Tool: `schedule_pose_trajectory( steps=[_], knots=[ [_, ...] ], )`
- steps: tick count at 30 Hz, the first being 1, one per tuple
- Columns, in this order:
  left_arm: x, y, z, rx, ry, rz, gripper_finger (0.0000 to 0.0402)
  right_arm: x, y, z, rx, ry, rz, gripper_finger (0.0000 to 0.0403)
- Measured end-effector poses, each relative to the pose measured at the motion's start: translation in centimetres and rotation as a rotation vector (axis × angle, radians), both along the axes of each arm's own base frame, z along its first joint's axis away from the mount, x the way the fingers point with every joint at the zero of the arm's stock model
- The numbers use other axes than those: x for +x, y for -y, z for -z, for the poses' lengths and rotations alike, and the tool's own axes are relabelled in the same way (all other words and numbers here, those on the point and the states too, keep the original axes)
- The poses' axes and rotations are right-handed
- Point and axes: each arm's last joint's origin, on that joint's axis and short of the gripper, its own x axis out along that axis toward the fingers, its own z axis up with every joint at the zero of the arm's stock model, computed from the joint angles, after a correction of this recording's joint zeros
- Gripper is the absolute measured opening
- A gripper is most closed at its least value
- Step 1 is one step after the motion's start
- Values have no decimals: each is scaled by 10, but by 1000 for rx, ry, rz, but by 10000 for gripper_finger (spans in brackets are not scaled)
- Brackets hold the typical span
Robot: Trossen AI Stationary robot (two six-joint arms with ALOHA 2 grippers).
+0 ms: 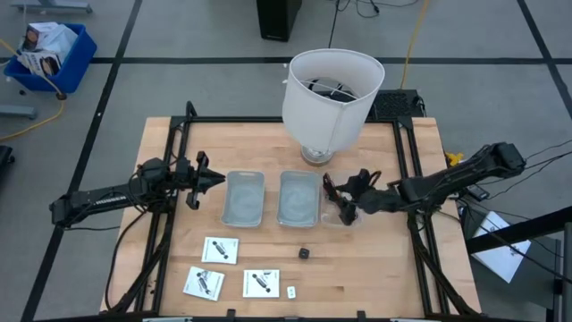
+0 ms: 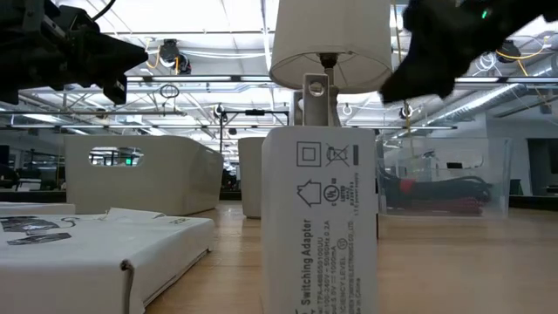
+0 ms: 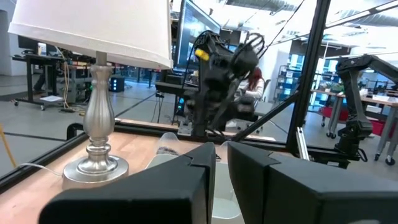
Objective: Pick and place items into bin
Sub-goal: Put the bottom left card reader box into the left gray bin
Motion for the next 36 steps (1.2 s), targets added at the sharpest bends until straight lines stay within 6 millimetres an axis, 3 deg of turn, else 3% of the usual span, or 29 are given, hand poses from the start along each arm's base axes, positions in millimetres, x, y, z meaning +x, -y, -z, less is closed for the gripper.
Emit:
schedule_pose_trajectory(
  steps=[5,8,15,19,24,32,36],
  knots=[
    [0,2,1,57,-6,55,49,-16,-13,-25,-202,46,-271,60],
    [0,3,1,83,-6,78,49,-27,-19,-31,-335,90,-324,11],
    [0,4,6,49,-67,129,49,-43,-17,-19,-490,217,-397,3],
    [1,8,11,39,-262,137,46,-54,-8,-1,-521,238,-411,2],
    [0,19,13,-5,-470,98,9,-66,6,16,-509,262,-391,1],
    [13,47,-5,-38,-440,280,5,-76,17,25,-500,288,-325,3],
    [22,62,-16,24,-420,343,8,-78,18,26,-505,296,-341,3]
  ],
)
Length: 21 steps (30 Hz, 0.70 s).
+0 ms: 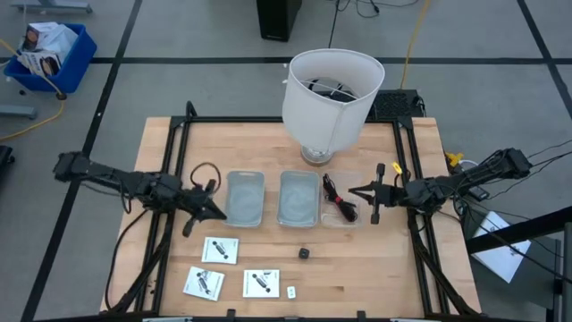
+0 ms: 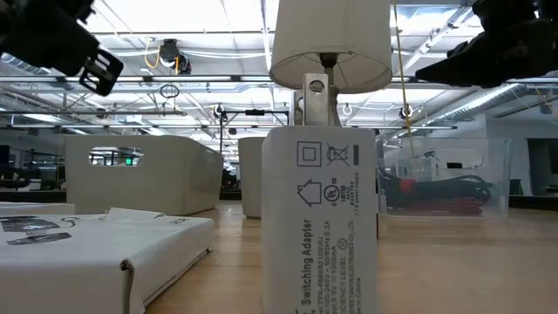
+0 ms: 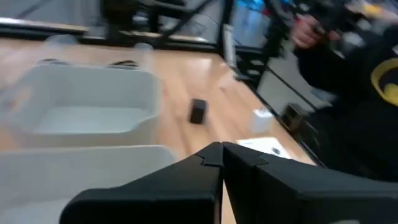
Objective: Pick and place items into bin
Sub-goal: Put the bottom left card reader box into the left gray bin
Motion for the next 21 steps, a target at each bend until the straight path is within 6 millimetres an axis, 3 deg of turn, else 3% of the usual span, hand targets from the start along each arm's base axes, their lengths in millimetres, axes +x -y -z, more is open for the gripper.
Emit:
schedule_pose_trajectory(
  steps=[4,10,15,21],
  knots=[
    [10,16,-4,29,-94,-18,4,0,-3,-2,-23,14,-94,4],
    [25,52,14,38,-511,-131,8,1,-4,-3,-16,26,-146,4],
    [39,86,21,73,-707,-151,11,1,-4,-4,-13,34,-146,4],
    [43,117,17,148,-870,-111,60,1,-4,-8,-4,71,-145,4]
  ],
)
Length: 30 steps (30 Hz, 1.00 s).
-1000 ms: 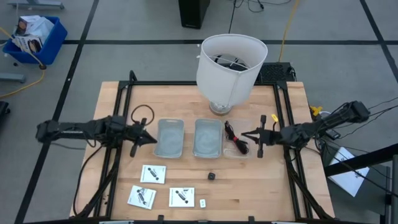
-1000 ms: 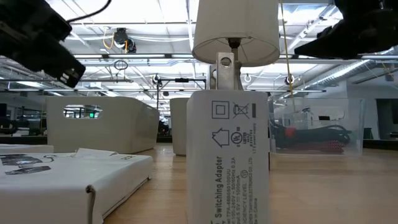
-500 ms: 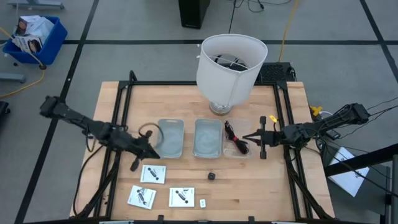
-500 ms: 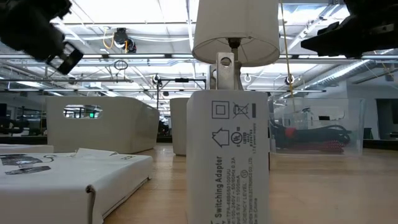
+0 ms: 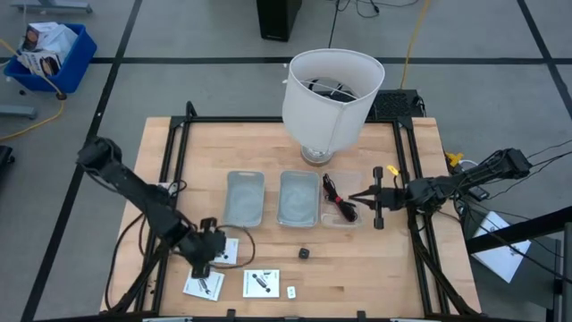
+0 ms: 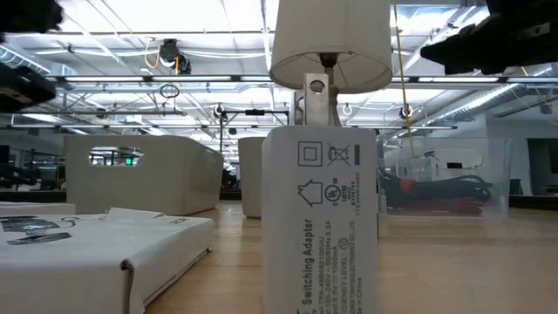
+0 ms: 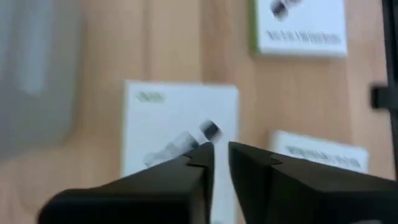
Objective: Pick and place items into bin
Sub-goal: Put the bottom left card reader box into the left gray bin
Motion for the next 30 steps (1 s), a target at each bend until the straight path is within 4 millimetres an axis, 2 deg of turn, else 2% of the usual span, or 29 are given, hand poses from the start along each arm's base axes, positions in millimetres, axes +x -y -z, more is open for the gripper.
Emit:
schedule_pose_trajectory(
  steps=[2,7,11,15,19,30],
  knots=[
    [-2,8,0,-7,-29,19,84,0,0,-2,6,13,-9,4],
    [-15,22,1,-28,-56,17,135,-5,-3,-1,35,-4,-167,4],
    [-27,29,3,-9,-66,19,160,-10,-2,12,117,-8,-174,4],
    [-35,33,3,15,-48,36,167,-14,-1,27,176,48,-171,3],
    [-37,36,4,21,-36,39,168,-16,0,18,222,153,-177,1],
    [-30,50,33,48,-110,104,168,-15,1,20,247,133,-128,1]
  ],
)
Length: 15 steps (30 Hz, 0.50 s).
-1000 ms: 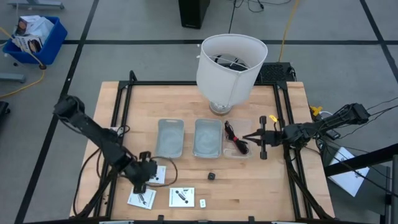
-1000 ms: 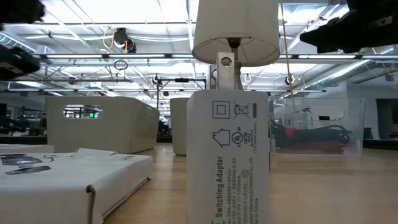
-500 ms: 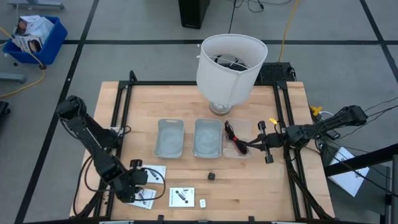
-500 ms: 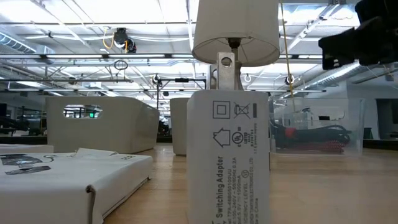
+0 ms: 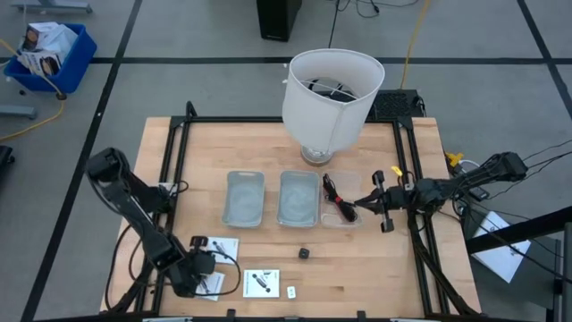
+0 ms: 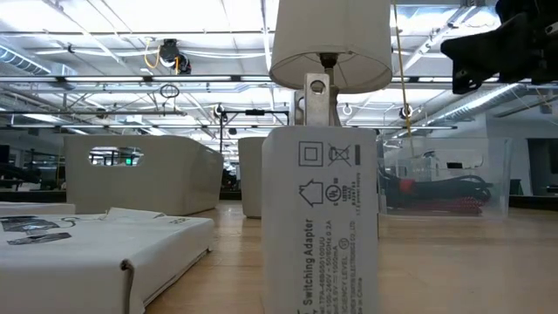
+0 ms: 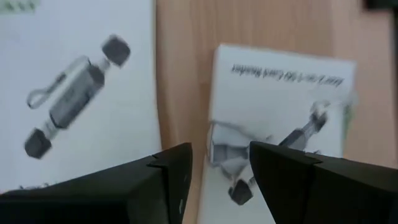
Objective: Pick and place items into bin
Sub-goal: Put the bottom left card reader box into the left gray bin
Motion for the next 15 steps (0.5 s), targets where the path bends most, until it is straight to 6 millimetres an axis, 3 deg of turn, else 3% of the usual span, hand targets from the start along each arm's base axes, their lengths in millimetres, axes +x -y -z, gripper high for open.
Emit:
schedule_pose_trajectory(
  steps=[11,15],
  knots=[
    [7,10,24,21,-44,46,163,0,0,0,-16,5,3,1],
    [11,9,24,2,-47,33,115,0,0,0,-18,5,4,1]
  ],
)
